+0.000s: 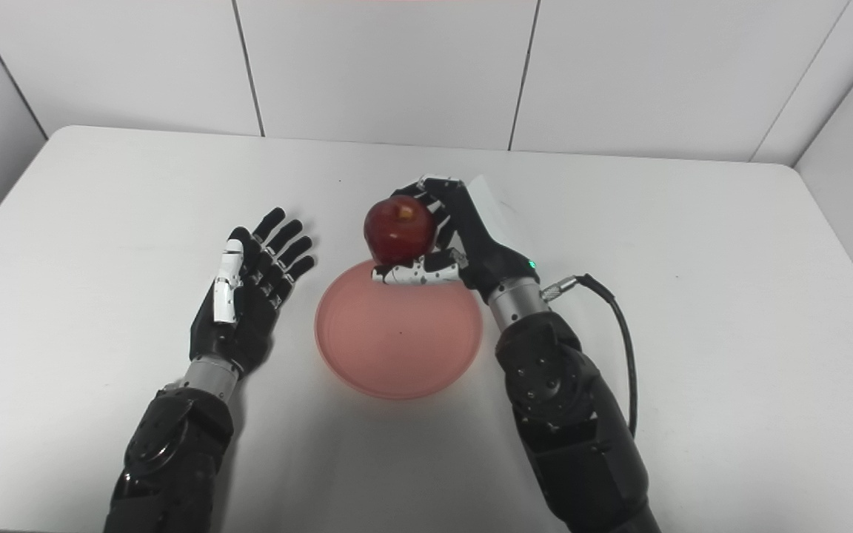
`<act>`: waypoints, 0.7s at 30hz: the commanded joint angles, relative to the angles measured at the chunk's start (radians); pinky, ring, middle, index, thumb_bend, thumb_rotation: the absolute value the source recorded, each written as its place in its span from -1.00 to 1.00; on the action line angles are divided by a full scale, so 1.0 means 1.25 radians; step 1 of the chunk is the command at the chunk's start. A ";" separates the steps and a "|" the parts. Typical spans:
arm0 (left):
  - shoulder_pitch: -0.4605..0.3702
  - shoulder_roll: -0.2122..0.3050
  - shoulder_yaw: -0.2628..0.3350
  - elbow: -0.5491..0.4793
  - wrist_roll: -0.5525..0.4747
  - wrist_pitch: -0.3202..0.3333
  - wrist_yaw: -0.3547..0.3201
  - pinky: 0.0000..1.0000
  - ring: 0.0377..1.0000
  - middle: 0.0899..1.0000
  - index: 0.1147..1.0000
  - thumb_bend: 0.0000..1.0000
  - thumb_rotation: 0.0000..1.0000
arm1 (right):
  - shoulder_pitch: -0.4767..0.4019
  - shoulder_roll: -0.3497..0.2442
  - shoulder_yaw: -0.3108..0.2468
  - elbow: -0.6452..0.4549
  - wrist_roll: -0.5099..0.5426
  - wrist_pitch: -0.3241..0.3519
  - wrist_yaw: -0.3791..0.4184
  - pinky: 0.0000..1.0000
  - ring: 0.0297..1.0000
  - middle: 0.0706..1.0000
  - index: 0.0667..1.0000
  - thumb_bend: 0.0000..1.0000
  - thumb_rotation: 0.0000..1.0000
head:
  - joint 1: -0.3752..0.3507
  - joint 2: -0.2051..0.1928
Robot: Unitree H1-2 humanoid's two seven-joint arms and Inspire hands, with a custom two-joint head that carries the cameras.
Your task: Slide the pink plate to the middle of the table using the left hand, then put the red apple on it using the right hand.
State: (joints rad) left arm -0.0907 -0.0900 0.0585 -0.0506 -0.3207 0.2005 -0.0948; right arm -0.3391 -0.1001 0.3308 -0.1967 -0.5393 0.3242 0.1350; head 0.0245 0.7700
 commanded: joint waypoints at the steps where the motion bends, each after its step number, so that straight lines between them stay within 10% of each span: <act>1: -0.008 -0.003 0.002 0.003 0.005 -0.001 0.011 0.77 0.75 0.76 0.73 -0.15 1.00 | -0.021 0.010 0.003 -0.007 -0.004 -0.055 -0.020 -0.34 -0.20 -0.10 -0.10 0.03 -0.73 | 0.003 0.002; 21: -0.012 0.004 0.016 0.020 0.000 -0.022 0.006 0.81 0.77 0.77 0.76 -0.13 1.00 | 0.018 0.015 0.073 0.053 -0.053 -0.069 -0.022 -0.48 -0.35 -0.20 -0.10 0.03 -0.74 | 0.007 0.000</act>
State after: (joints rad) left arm -0.0935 -0.0862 0.0750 -0.0365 -0.3211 0.1767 -0.0947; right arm -0.2899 -0.0855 0.4261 -0.1137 -0.5964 0.3063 0.1359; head 0.0322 0.7701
